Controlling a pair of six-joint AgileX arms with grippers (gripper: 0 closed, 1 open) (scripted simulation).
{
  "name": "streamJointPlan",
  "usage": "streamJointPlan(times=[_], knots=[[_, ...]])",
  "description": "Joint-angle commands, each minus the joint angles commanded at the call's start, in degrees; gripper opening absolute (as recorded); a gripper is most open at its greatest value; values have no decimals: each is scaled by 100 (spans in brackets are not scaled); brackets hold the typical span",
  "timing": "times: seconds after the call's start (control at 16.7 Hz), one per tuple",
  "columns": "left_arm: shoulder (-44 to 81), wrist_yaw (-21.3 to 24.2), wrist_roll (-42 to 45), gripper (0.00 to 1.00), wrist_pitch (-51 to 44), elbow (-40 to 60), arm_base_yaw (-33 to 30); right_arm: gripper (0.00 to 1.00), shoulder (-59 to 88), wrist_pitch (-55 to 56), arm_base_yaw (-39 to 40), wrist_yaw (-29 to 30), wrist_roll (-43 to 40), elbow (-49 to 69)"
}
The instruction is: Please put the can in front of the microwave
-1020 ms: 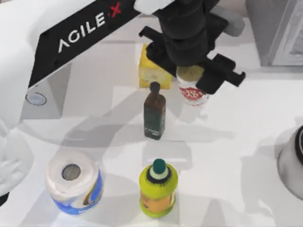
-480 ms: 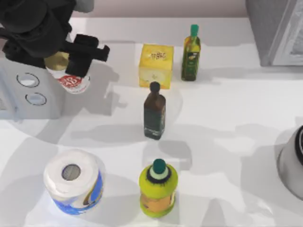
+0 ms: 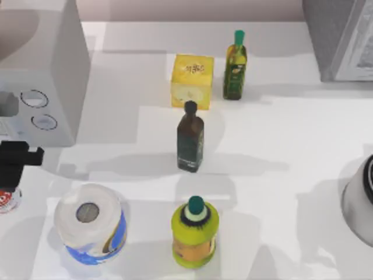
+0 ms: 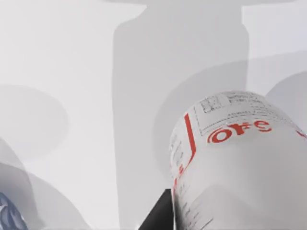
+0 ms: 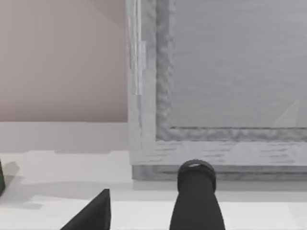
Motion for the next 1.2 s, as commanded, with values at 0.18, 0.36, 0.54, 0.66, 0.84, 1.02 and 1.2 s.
streamJointPlan(times=[0.18, 0.36, 0.54, 0.66, 0.84, 1.02, 1.2], knots=[[-104, 14, 114, 0, 83, -636, 322, 100, 0, 0, 0, 0, 0, 0], [-112, 19, 145, 0, 106, -778, 392, 100, 0, 0, 0, 0, 0, 0], [-86, 12, 151, 0, 92, -771, 368, 100, 0, 0, 0, 0, 0, 0], [-84, 14, 151, 0, 140, -809, 374, 100, 0, 0, 0, 0, 0, 0], [-76, 17, 150, 0, 235, -880, 387, 100, 0, 0, 0, 0, 0, 0], [-68, 19, 149, 0, 301, -930, 395, 100, 0, 0, 0, 0, 0, 0], [-68, 19, 149, 8, 301, -930, 395, 100, 0, 0, 0, 0, 0, 0]])
